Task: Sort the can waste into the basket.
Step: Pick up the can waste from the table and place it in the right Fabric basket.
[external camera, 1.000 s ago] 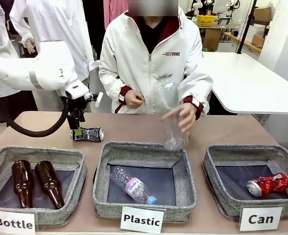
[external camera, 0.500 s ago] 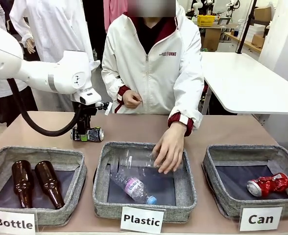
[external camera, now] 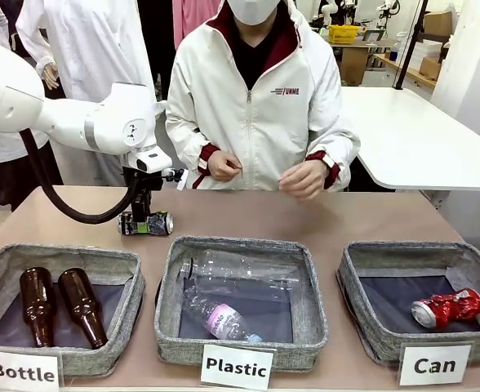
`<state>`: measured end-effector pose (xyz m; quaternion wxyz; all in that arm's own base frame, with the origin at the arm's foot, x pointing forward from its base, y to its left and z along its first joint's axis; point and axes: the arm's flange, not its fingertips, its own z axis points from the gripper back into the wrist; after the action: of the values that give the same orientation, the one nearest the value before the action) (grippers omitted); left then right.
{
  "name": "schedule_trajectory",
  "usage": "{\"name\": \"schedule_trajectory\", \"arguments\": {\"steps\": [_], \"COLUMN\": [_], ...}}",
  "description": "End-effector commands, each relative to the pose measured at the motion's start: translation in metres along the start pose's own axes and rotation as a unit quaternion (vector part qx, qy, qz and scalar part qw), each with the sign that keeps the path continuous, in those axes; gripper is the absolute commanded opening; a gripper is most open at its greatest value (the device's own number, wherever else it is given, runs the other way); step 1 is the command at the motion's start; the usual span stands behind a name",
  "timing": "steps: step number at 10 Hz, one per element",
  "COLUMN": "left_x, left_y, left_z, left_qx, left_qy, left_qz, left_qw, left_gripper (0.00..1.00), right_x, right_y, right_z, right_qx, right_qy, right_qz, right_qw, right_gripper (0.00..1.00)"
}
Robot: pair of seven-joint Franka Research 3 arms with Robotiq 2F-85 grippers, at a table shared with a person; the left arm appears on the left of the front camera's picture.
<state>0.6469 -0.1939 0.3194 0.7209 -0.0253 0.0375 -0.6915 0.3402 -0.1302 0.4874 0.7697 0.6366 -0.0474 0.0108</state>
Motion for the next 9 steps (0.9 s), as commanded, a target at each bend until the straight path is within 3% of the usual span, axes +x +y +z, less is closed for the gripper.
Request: {"name": "schedule_trajectory", "arguments": {"steps": [1,2,3,4,7,9], "left_x": [0.001,0.0,-0.001,-0.004,-0.015,-0.049], "left_y": [0.004,0.005,0.004,0.005,0.007,-0.003], "left_z": [0.003,0.004,0.005,0.007,0.017,0.061], "left_qx": [0.006,0.006,0.008,0.01,0.018,0.016], "left_qy": [0.01,0.009,0.006,-0.002,-0.012,-0.051], "left_qz": [0.03,0.032,0.036,0.045,0.066,0.07], "left_qw": [0.999,0.999,0.999,0.999,0.998,0.996], "left_gripper": [0.0,0.0,0.11,0.01,0.0,0.0], "right_x": [0.0,0.0,0.0,0.0,0.0,0.0], "right_y": [0.002,0.002,0.002,0.002,0.002,0.002], "right_z": [0.003,0.003,0.003,0.003,0.003,0.003], "right_qx": [-0.001,-0.001,-0.001,-0.001,-0.001,-0.001], "right_qy": [0.006,0.006,0.006,0.006,0.006,0.006], "right_qz": [0.01,0.01,0.01,0.01,0.01,0.01], "right_qw": [1.0,1.0,1.0,1.0,1.0,1.0], "right_gripper": [1.0,1.0,1.0,1.0,1.0,1.0]}}
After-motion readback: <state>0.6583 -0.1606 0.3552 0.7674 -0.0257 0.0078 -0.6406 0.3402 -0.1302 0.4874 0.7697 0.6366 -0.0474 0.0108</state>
